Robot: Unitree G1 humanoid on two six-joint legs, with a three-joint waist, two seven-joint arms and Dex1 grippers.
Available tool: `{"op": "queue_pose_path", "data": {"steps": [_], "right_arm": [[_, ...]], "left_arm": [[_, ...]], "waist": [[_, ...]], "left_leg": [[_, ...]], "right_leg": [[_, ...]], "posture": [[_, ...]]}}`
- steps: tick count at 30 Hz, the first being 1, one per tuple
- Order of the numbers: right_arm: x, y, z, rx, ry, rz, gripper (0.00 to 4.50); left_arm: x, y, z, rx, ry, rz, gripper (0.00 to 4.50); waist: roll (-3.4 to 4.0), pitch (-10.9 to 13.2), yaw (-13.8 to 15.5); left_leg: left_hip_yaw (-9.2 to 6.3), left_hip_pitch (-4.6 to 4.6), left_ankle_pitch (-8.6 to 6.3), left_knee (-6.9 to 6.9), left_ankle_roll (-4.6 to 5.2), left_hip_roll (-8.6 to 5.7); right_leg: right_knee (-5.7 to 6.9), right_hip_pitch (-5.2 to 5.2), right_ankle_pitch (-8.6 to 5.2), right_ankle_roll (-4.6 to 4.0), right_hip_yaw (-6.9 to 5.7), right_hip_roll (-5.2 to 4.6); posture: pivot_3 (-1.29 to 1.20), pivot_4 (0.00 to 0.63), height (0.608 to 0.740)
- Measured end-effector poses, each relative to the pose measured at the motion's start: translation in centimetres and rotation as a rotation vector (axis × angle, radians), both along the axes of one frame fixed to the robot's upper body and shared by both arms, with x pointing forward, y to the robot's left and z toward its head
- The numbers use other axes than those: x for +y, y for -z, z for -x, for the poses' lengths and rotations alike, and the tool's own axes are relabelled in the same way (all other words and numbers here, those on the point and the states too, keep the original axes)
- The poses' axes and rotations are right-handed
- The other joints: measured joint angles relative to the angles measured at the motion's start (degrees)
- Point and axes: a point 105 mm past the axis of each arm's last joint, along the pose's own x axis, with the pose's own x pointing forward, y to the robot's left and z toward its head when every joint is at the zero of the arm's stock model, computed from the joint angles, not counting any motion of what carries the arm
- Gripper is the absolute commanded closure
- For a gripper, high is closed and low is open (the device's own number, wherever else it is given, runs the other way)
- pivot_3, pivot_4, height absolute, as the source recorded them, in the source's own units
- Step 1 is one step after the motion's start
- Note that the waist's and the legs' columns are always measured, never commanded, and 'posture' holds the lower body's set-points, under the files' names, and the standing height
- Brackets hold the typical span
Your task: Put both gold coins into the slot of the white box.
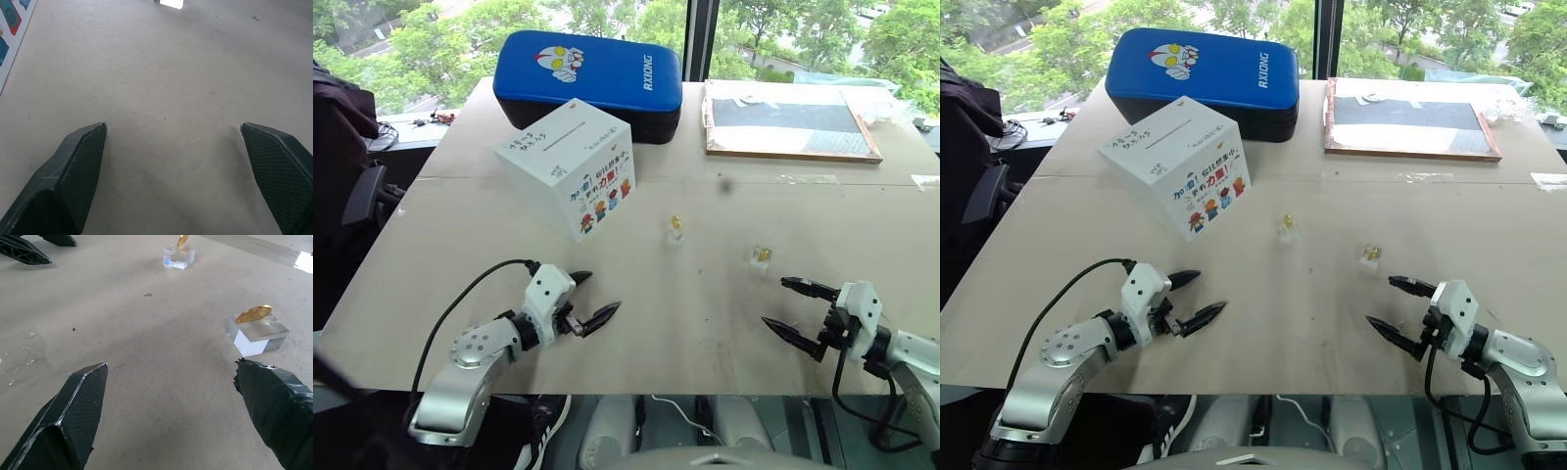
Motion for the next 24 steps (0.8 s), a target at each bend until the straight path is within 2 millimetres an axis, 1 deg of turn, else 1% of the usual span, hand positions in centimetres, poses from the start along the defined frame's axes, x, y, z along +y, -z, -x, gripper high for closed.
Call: {"op": "queue_pose_path", "data": {"steps": [10,11,16,19,24], "right_arm": [[0.0,0.0,-0.1,-0.003,0.013,-0.004,0.0],[0.0,-0.1,-0.3,-0.007,0.028,-0.01,0.0],[0.0,-1.1,-2.3,-0.059,0.172,-0.08,0.0],[0.2,-1.3,-2.7,-0.067,0.206,-0.086,0.0],[0.6,-0.7,-2.4,-0.042,0.212,-0.09,0.0]], "left_arm": [[-0.1,-0.1,-0.1,0.002,-0.007,0.014,0.05],[-0.1,-0.1,-0.1,0.002,-0.007,0.014,0.05],[-0.2,-0.1,-0.4,0.004,-0.006,0.02,0.05],[-0.3,-0.1,-0.4,0.005,-0.006,0.021,0.05],[-0.3,-0.1,-0.4,0.007,-0.006,0.021,0.05]], "waist": [[0.01,0.0,0.0],[0.01,0.0,0.0],[0.02,0.0,0.1],[0.02,0.0,0.2],[0.04,0.0,0.1]], "left_leg": [[-0.01,0.0,0.0,0.0,0.0,0.0],[-0.01,0.0,0.0,0.0,0.0,0.0],[-0.01,0.01,0.0,0.01,0.0,0.0],[-0.02,0.01,0.0,0.0,0.0,0.0],[-0.02,0.01,0.0,0.01,0.0,0.0]], "right_leg": [[0.0,0.01,0.0,0.0,0.0,0.0],[0.0,0.01,0.0,0.0,0.0,0.0],[0.02,0.01,0.0,-0.01,0.0,-0.01],[0.01,0.02,0.0,0.0,-0.02,-0.01],[0.02,0.03,0.0,-0.01,-0.02,-0.01]], "posture": [[0.0,0.15,0.74],[0.0,0.15,0.74],[0.0,0.15,0.74],[0.0,0.15,0.74],[0.0,0.15,0.74]]}}
